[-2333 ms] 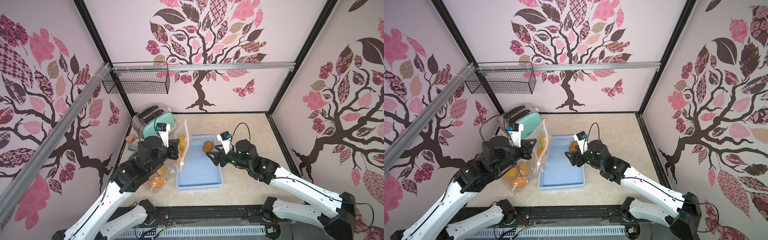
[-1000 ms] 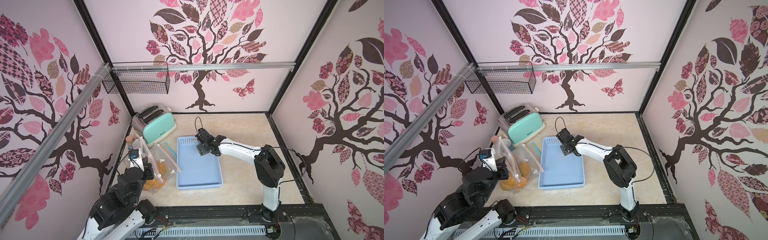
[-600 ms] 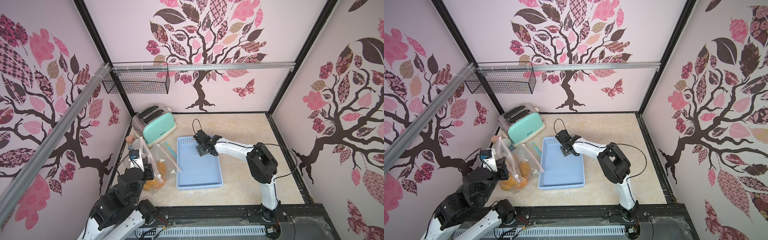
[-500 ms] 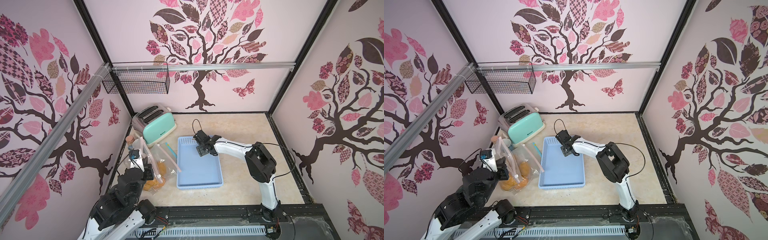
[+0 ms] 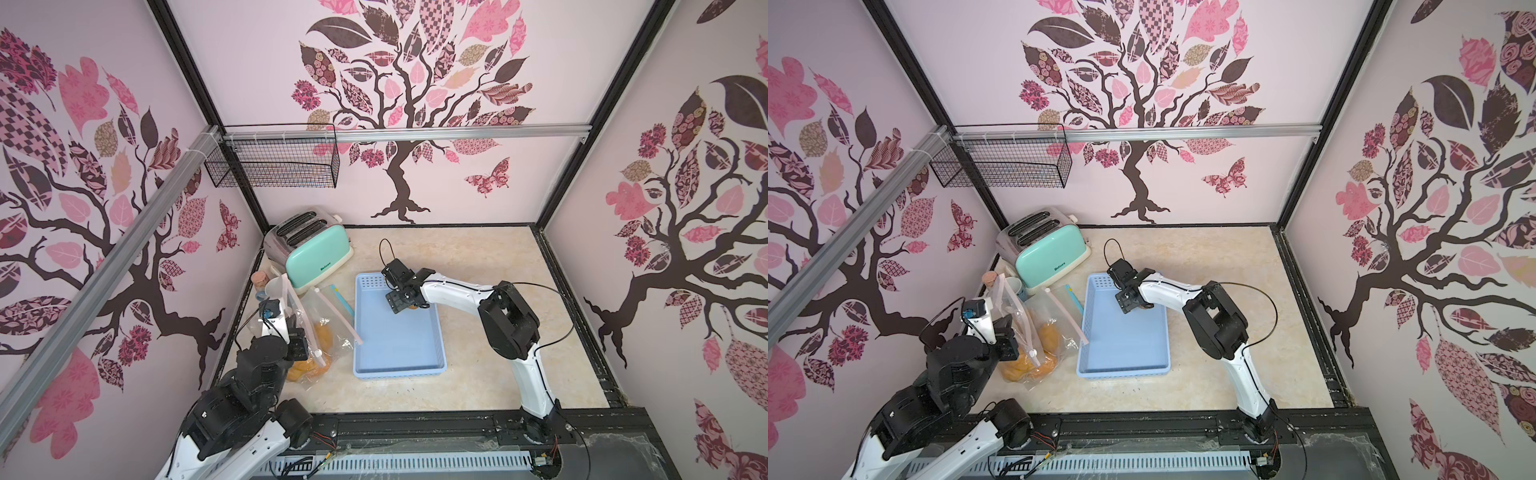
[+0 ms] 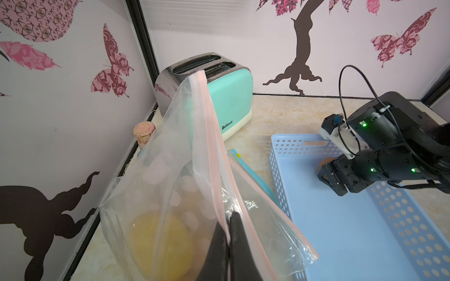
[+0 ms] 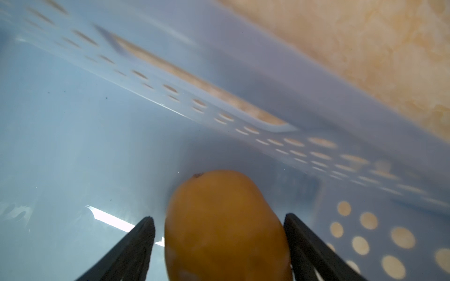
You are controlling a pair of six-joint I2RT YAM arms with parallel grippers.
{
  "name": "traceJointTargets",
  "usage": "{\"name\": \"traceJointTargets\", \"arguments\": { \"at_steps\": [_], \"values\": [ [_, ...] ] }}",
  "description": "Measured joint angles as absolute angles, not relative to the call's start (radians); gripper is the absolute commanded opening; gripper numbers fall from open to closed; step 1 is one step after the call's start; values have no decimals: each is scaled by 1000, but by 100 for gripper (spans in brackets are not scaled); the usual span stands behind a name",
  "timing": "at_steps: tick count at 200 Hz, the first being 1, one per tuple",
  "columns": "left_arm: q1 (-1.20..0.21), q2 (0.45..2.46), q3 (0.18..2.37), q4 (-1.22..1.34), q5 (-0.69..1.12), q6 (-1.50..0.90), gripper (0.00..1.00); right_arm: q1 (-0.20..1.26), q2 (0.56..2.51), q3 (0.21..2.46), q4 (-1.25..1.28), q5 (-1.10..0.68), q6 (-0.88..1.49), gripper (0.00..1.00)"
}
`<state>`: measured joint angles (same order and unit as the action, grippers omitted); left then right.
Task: Put the potatoes into a zipper bag and zip it
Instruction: Pick up the potato from the basket.
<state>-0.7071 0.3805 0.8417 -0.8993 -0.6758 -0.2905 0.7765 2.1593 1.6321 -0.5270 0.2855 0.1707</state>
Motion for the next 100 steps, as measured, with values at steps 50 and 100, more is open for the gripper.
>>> {"name": "traceJointTargets", "arguments": {
  "at_steps": [50,100],
  "values": [
    [-707,381,841,-899,-669,-290,0,776,2159,1632,-530,263,157,68],
    [-707,388,847,-909,-669,-290,0,776,2102,1556,-490,208,165,63]
  ]
}}
